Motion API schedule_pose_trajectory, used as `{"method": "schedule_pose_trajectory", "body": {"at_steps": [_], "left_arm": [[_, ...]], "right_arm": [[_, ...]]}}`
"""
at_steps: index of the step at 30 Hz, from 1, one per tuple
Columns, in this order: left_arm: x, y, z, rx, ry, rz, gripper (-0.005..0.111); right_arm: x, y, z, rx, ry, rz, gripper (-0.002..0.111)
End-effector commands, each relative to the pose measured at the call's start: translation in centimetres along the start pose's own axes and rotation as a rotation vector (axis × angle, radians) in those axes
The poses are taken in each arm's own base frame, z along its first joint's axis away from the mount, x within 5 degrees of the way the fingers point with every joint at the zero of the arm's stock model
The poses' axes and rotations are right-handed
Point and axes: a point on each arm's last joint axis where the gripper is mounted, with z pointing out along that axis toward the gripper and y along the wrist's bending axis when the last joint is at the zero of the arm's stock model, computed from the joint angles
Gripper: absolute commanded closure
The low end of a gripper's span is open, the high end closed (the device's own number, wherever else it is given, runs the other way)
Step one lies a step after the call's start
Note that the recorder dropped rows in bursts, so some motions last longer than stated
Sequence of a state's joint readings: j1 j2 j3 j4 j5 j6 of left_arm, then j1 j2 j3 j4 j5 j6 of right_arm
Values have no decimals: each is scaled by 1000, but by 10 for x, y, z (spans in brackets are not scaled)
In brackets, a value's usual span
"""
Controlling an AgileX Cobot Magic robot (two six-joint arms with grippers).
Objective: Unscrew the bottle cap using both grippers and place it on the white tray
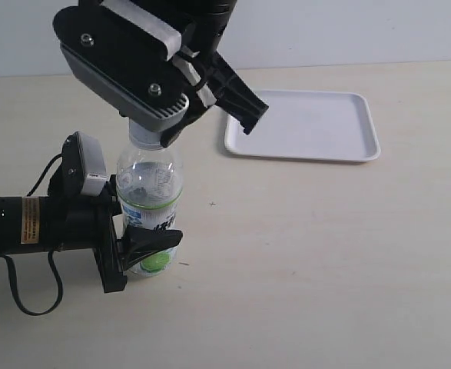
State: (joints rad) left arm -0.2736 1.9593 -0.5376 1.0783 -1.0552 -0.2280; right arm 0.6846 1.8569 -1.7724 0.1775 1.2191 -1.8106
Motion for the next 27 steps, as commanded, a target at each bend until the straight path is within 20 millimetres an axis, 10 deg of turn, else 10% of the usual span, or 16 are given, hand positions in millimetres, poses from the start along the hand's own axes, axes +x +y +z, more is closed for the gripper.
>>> {"method": "schedule_pose_trajectory", "body": {"at_steps": [1,14,27], "left_arm": [[-5,-1,1,1,-32,-14,107],[-5,-1,1,1,-32,-16,107],[-6,4,0,-57,-46,-42,107]], "right_arm": [[-2,-1,-2,6,-12,-108,108],[-1,-1,-2,16,0,-297,108],[-10,8,-57,123,40,-57,108]]}}
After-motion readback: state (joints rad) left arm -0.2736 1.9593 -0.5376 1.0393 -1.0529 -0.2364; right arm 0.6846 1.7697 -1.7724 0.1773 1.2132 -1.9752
